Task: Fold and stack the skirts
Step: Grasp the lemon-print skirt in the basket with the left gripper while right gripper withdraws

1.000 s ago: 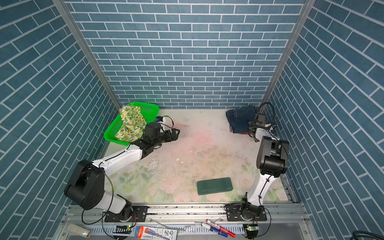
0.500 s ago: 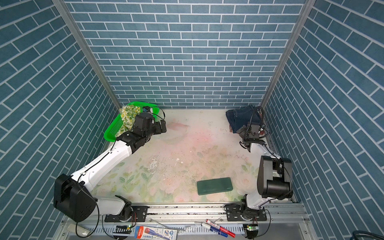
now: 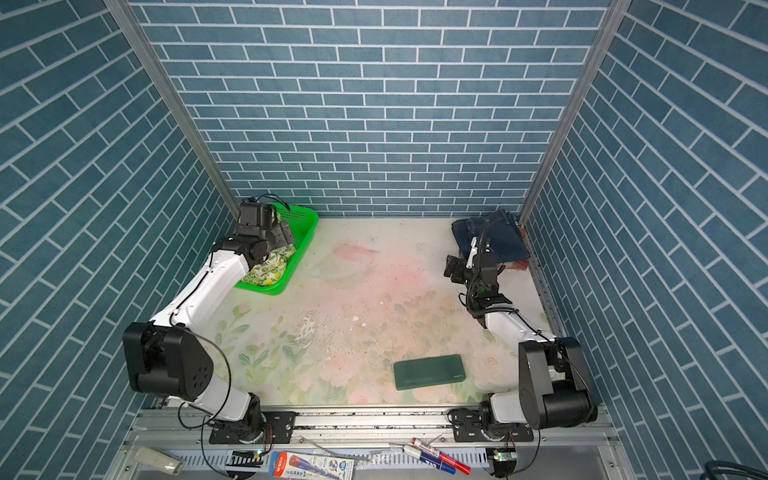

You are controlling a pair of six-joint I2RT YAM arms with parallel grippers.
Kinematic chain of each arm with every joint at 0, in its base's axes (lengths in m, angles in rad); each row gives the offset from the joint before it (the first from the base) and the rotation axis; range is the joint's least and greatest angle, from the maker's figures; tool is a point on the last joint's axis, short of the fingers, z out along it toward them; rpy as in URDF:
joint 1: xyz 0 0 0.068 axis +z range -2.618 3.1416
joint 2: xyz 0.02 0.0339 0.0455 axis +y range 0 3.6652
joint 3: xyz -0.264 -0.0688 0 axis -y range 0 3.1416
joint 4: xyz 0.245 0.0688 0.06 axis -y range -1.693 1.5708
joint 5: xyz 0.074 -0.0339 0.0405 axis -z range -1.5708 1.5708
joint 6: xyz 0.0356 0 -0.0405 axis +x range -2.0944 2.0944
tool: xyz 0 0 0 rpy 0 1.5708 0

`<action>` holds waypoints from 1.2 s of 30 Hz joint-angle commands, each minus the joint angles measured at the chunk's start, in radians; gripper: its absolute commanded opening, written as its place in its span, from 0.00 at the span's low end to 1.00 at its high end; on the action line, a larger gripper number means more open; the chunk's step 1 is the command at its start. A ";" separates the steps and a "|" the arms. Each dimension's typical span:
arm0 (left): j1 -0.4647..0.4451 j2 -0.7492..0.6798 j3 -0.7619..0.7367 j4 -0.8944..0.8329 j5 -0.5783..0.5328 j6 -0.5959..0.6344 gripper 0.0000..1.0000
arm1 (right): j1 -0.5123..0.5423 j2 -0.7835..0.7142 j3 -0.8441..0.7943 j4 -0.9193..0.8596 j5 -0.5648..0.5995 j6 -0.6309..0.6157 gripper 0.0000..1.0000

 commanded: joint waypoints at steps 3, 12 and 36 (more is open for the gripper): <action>0.063 0.112 0.109 -0.149 -0.014 -0.005 0.97 | 0.044 -0.030 0.003 0.075 -0.122 -0.147 0.88; 0.131 0.301 0.249 -0.176 -0.026 0.005 0.94 | 0.092 -0.003 0.037 0.057 -0.221 -0.177 0.80; 0.234 0.469 0.321 0.073 0.236 -0.098 0.00 | 0.140 0.026 0.059 0.039 -0.252 -0.200 0.71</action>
